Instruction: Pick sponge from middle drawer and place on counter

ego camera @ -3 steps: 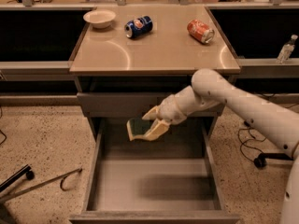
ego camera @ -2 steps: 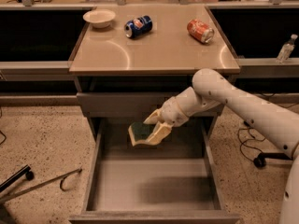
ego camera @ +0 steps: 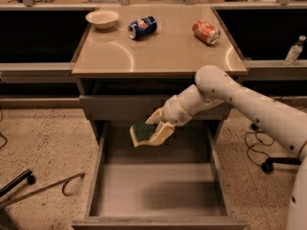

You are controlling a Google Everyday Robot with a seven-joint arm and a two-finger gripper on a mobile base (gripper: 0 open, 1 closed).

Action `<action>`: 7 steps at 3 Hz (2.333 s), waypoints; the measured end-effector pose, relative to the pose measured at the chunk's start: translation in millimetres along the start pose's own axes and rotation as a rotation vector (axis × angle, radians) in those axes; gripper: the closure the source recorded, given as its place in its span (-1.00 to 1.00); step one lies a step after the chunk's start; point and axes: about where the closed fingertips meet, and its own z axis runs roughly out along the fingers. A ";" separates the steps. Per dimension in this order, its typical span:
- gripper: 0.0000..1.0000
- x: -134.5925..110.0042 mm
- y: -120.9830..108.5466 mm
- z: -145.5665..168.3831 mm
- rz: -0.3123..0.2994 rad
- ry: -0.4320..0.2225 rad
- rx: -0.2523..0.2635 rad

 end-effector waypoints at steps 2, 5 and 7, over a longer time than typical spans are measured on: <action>1.00 -133.2 -14.7 -80.7 -0.185 0.094 0.073; 1.00 -198.1 -50.6 -127.7 -0.283 0.141 0.140; 1.00 -178.7 -137.3 -164.4 -0.177 0.256 0.320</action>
Offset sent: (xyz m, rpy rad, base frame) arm 0.0226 0.0459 0.2728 -0.1306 -0.3301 0.0981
